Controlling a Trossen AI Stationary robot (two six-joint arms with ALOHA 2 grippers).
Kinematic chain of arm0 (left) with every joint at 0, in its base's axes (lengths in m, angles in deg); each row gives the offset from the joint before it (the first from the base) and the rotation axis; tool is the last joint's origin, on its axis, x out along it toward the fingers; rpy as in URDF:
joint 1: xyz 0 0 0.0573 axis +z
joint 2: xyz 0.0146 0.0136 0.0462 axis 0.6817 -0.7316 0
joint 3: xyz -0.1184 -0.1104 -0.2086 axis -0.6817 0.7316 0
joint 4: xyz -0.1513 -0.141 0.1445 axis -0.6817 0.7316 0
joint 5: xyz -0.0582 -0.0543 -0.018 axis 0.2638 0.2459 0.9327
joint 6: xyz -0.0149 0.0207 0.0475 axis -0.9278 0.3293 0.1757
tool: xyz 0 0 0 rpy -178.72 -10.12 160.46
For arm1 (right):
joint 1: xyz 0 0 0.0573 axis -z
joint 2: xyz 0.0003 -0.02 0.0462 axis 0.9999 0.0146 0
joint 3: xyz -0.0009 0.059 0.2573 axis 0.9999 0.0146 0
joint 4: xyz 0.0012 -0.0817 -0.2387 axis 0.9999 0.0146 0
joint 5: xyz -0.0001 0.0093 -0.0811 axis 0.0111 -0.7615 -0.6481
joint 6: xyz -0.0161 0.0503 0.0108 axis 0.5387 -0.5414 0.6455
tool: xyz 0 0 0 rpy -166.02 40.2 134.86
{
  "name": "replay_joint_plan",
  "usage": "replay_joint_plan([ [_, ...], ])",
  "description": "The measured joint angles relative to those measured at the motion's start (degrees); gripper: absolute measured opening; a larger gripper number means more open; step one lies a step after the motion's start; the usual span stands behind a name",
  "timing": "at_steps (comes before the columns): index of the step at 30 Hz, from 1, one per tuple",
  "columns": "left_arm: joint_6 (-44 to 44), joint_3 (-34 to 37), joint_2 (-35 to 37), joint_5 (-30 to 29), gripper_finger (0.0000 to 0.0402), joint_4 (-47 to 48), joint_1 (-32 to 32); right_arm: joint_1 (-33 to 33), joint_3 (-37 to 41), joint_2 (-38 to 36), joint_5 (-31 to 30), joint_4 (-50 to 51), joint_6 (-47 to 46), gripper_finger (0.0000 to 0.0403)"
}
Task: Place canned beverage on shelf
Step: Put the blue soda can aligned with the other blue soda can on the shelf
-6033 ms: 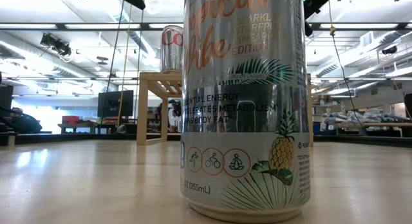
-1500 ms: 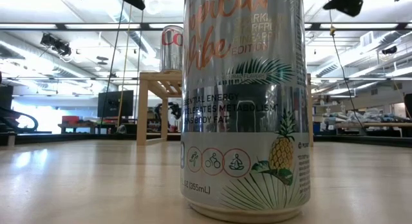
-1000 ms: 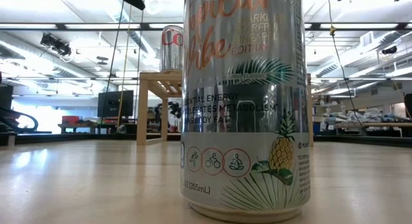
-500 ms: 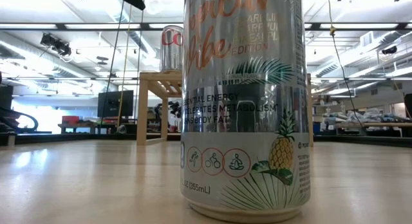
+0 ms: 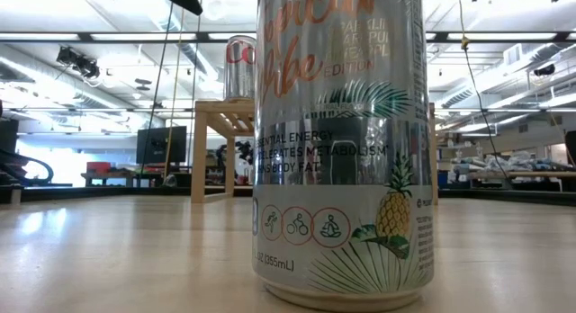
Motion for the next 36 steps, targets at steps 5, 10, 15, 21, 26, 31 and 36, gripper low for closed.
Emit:
replay_joint_plan([
  [5,-1.81,0.0,0.0,-0.02,0.0334,0.68,0.02,-5.4,0.0,0.24,-2.48,7.06,-9.03,0.0345],
  [10,-3.45,0.0,0.0,0.0,0.0334,0.77,0.02,-9.77,0.0,0.24,-2.86,14.14,-17.33,0.0345],
  [15,-5.58,0.0,0.0,-0.02,0.0334,0.75,0.0,-12.73,0.0,1.01,-3.51,22.18,-26.79,0.0345],
  [21,-5.65,0.0,0.0,-0.02,0.0334,0.77,0.02,-15.93,0.0,3.58,-2.6,27.14,-38.43,0.0345],
  [26,-5.59,0.0,0.0,-0.02,0.0334,0.74,0.01,-18.29,0.0,6.2,1.38,29.2,-47.77,0.0345],
  [31,-5.57,0.0,0.0,-0.02,0.0334,0.74,0.02,-19.31,0.0,8.96,6.94,30.8,-54.76,0.0345],
  [36,-5.59,0.0,0.0,-0.02,0.0334,0.73,0.01,-19.68,0.0,11.7,13.94,33.83,-60.21,0.0345],
])
